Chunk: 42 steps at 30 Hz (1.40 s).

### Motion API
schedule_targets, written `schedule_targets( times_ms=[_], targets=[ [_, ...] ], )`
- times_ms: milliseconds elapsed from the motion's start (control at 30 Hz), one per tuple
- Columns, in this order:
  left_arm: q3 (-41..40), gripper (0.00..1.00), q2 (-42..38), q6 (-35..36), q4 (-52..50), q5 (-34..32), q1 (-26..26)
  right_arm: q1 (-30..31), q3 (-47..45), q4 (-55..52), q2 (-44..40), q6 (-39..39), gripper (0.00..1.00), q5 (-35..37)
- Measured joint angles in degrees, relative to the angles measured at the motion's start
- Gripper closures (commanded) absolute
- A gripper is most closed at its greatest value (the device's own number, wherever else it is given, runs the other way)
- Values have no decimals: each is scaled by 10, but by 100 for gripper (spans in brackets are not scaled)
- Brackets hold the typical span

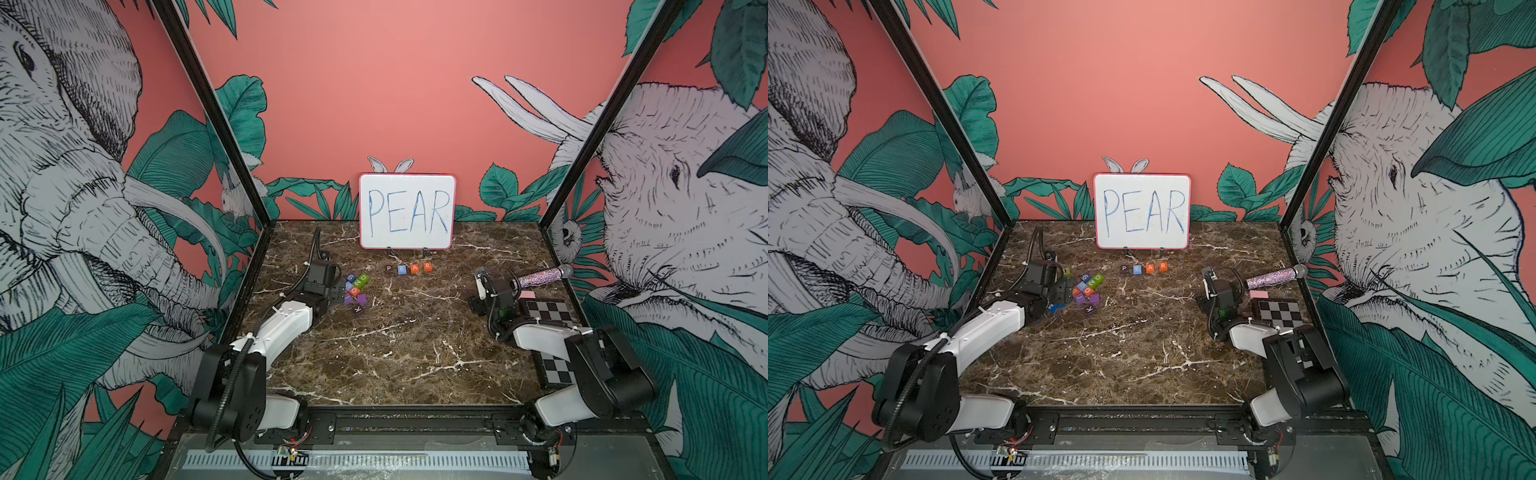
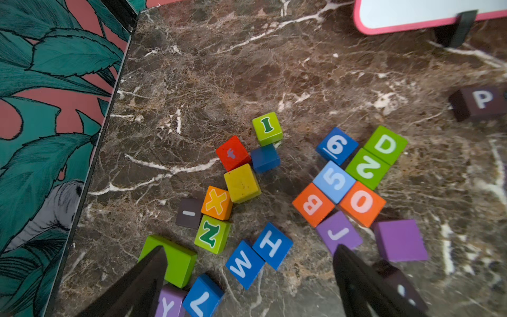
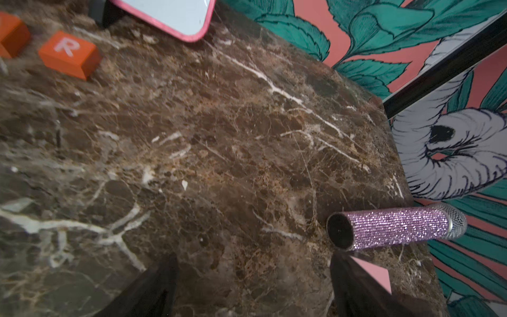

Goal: Spell the uppercase word “pear” with letter blocks
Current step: Reset both arms

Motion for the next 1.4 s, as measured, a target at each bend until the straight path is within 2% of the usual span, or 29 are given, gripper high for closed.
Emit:
schedule_targets(
  times_ms=[167,367,500,633,800,933,1100,1400],
  targets=[
    [0,6,31,26,19,12,24,-35,-50,81,3,-9,3,-1],
    [-57,6,21,76,129,19,32,-121,-83,160,-16,31,3,-89],
    [-121,6,19,91,218,36,42,-157,-93,212,14,56,2,-142],
    [-182,5,19,99,313,45,59,-176,-91,211,23,72,0,-196],
    [-209,2,23,121,421,41,63,-193,-78,207,24,89,1,-242],
    [-237,1,70,126,545,32,68,-203,-71,208,24,100,1,-259],
    [-243,1,116,121,586,33,89,-203,-71,208,24,106,1,-268],
    [-230,1,115,105,587,66,115,-203,-71,208,24,106,1,-283]
  ],
)
